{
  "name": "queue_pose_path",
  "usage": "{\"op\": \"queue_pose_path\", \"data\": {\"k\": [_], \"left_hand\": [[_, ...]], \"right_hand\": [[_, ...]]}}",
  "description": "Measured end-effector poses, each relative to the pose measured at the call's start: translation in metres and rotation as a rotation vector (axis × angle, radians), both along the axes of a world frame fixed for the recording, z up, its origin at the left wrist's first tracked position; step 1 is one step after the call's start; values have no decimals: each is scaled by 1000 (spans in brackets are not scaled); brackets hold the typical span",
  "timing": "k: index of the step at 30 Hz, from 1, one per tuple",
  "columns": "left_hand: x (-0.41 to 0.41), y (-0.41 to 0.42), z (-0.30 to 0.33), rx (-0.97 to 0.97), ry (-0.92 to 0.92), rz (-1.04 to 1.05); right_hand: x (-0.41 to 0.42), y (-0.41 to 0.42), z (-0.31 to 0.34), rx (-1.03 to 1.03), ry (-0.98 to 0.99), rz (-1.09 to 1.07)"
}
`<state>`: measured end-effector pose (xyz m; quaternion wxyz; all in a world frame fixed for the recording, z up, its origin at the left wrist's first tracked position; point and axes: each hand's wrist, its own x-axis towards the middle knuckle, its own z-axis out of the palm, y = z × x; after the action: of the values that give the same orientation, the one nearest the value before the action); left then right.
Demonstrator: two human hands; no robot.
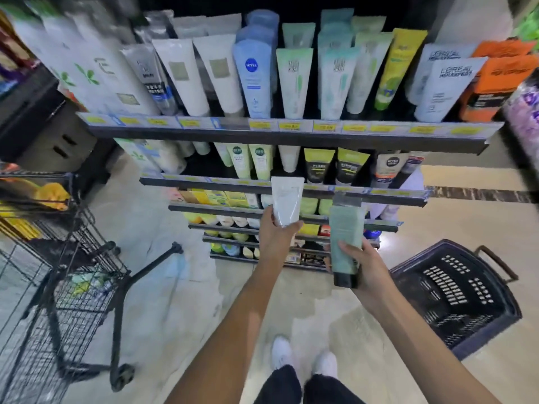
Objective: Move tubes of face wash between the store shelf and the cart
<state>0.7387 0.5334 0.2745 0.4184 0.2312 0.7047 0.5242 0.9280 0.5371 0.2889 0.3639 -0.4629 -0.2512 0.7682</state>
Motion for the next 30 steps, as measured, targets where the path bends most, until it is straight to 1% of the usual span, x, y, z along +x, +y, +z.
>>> {"op": "queue_pose_path", "data": {"k": [5,10,14,17,26,30], "left_hand": [[-8,35,-10,29,208,32],[-25,79,-13,83,339,54],[-34,106,-19,108,388,54],[-36,119,-20,117,458,56],[-36,137,-27,116,513,76],[-34,144,-31,126,504,84]], "right_hand": [[4,7,-15,-30,-20,2],[8,2,-30,-33,-100,23],[14,-5,-36,-39,-136,19],[20,-10,-35,-53,-157,1],[36,-22,-38,-80,-206,-27],[39,-26,-42,-95,-230,-37]]}}
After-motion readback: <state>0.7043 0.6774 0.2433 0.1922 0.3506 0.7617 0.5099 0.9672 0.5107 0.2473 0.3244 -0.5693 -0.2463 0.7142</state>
